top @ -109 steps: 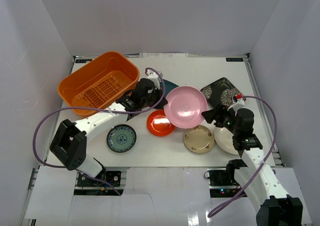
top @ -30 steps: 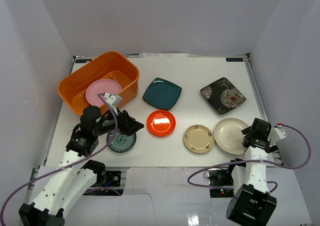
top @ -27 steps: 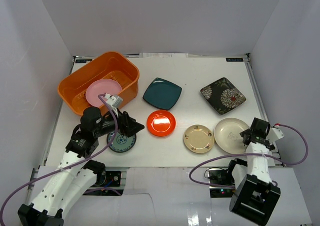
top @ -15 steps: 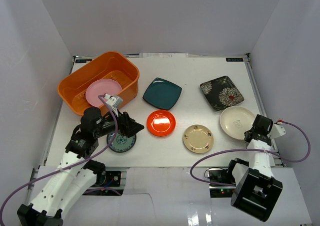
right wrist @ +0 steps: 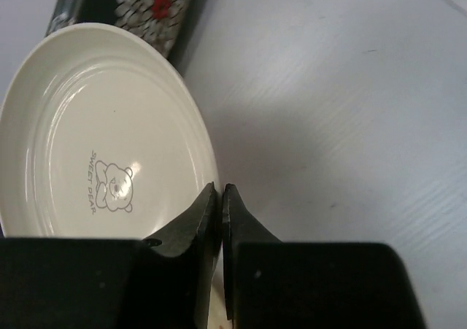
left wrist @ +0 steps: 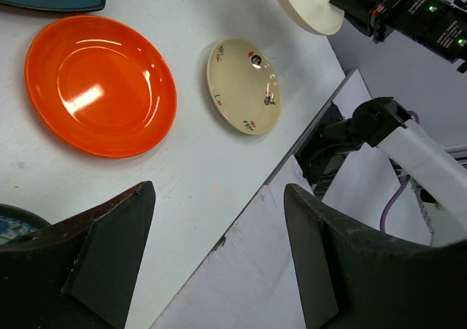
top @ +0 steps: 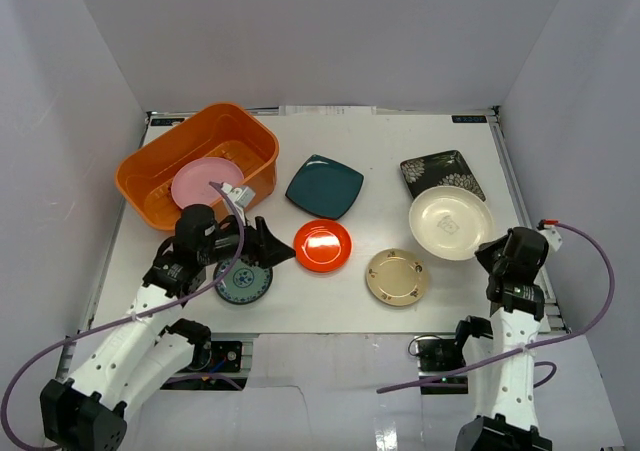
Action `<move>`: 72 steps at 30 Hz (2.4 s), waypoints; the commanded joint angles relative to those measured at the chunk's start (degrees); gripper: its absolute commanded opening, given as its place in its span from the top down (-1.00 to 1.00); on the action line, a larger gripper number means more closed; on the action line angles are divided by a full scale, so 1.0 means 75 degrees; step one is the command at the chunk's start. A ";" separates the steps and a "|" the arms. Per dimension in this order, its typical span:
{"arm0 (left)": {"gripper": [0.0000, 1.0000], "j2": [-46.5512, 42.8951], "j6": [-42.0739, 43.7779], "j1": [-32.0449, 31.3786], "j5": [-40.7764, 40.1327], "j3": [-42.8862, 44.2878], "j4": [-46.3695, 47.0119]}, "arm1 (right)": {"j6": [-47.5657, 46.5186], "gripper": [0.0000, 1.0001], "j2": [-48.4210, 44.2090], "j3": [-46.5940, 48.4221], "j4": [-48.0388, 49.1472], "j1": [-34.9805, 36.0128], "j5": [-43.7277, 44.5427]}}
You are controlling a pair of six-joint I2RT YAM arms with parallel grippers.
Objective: Place the plates into the plastic bin on the countertop
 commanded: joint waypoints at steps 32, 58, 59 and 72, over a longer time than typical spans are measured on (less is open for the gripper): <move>1.00 0.4479 -0.0222 -0.2427 -0.4688 0.4010 0.0027 | -0.0989 -0.70 0.0525 -0.0104 0.3016 0.4762 -0.3183; 1.00 0.4736 -0.1017 0.4968 -0.4177 0.3606 -0.0948 | -0.1048 -0.80 0.0427 -0.0432 0.2651 0.4773 -0.3360; 1.00 0.4922 -0.1017 0.4968 -0.4177 0.3594 -0.0936 | -0.1037 -0.79 0.0628 -0.0304 0.2849 0.4773 -0.3301; -0.74 0.4318 -0.1005 0.4934 -0.3920 0.3067 -0.0444 | 0.0415 -0.52 0.4401 0.0916 0.5251 0.5476 -0.2141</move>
